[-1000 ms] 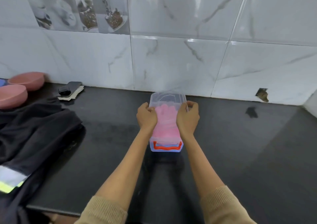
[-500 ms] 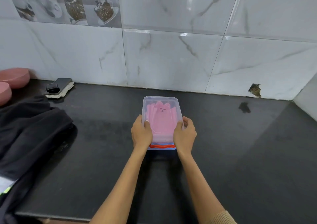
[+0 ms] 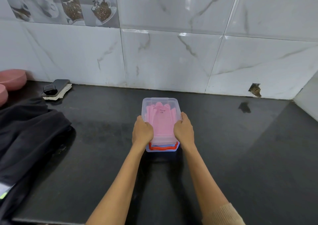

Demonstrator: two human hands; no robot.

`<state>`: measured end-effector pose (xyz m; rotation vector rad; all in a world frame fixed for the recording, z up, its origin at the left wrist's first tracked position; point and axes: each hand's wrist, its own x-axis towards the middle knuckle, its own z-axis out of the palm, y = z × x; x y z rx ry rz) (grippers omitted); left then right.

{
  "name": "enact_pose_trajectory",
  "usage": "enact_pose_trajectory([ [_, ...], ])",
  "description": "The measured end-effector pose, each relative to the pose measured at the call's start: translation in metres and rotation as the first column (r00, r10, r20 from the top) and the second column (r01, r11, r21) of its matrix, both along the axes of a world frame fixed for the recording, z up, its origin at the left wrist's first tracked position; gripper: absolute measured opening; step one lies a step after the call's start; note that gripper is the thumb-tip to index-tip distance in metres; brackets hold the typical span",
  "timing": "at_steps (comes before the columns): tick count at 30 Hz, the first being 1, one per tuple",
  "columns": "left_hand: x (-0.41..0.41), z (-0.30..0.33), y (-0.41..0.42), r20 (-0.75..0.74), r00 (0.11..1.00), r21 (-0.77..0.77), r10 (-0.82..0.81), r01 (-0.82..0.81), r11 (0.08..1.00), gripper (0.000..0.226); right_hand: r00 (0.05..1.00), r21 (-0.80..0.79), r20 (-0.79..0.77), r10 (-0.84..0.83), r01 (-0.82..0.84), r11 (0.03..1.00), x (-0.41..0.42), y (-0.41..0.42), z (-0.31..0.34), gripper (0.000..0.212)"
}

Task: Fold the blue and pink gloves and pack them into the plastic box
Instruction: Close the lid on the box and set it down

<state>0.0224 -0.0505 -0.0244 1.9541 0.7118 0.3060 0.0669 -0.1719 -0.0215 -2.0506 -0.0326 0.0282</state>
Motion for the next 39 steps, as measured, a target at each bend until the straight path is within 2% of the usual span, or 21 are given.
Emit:
enact_pose_trajectory([
  [2,0.009,0.007,0.006,-0.073,0.997,0.091,-0.029,0.035,0.995,0.029,0.998,-0.085,0.006,0.057,-0.057,0.995,0.013,0.005,0.009,0.020],
  [6,0.029,0.018,0.018,-0.121,0.988,0.224,-0.101,0.126,0.966,0.032,0.985,-0.266,-0.001,0.174,-0.168,0.949,0.034,0.015,0.017,0.054],
  [8,0.036,0.020,0.024,-0.145,0.982,0.259,-0.122,0.157,0.953,0.033,0.980,-0.317,-0.009,0.197,-0.190,0.929,0.042,0.017,0.017,0.058],
  [12,0.052,0.024,0.032,-0.167,0.975,0.274,-0.147,0.189,0.943,0.035,0.974,-0.328,-0.022,0.226,-0.221,0.919,0.057,0.020,0.018,0.056],
  [17,0.076,0.033,0.042,-0.221,0.965,0.299,-0.139,0.202,0.932,0.035,0.985,-0.139,-0.042,0.169,-0.174,0.975,0.086,0.029,0.025,0.039],
  [18,0.081,0.034,0.044,-0.229,0.964,0.297,-0.137,0.203,0.933,0.036,0.987,-0.118,-0.059,0.150,-0.156,0.981,0.091,0.031,0.027,0.040],
  [20,0.090,0.033,0.045,-0.236,0.962,0.258,-0.135,0.196,0.946,0.044,0.986,-0.141,-0.106,0.128,-0.142,0.980,0.101,0.034,0.029,0.046],
  [22,0.096,0.027,0.046,-0.225,0.966,0.221,-0.128,0.179,0.959,0.050,0.980,-0.201,-0.135,0.147,-0.173,0.964,0.109,0.035,0.024,0.042],
  [25,0.102,0.018,0.048,-0.225,0.970,0.226,-0.096,0.148,0.963,0.053,0.973,-0.285,-0.143,0.183,-0.217,0.934,0.116,0.035,0.017,0.029],
  [30,0.109,0.012,0.051,-0.245,0.969,0.256,-0.043,0.107,0.961,0.050,0.981,-0.306,-0.137,0.138,-0.174,0.936,0.122,0.038,0.008,0.034],
  [32,0.111,0.010,0.053,-0.246,0.969,0.192,-0.036,0.085,0.978,0.052,0.984,-0.270,-0.165,0.074,-0.117,0.956,0.123,0.039,0.006,0.034],
  [34,0.113,0.008,0.056,-0.228,0.971,0.035,-0.067,0.077,0.996,0.059,0.982,-0.202,-0.187,0.028,-0.066,0.977,0.125,0.039,0.003,0.040],
  [37,0.112,0.008,0.058,-0.173,0.974,-0.185,-0.144,0.111,0.976,0.068,0.981,-0.075,-0.180,0.078,-0.093,0.993,0.127,0.037,0.000,0.047],
  [39,0.112,0.008,0.059,-0.155,0.973,-0.244,-0.173,0.132,0.961,0.063,0.978,0.016,-0.161,0.136,-0.135,0.991,0.126,0.035,0.001,0.050],
])
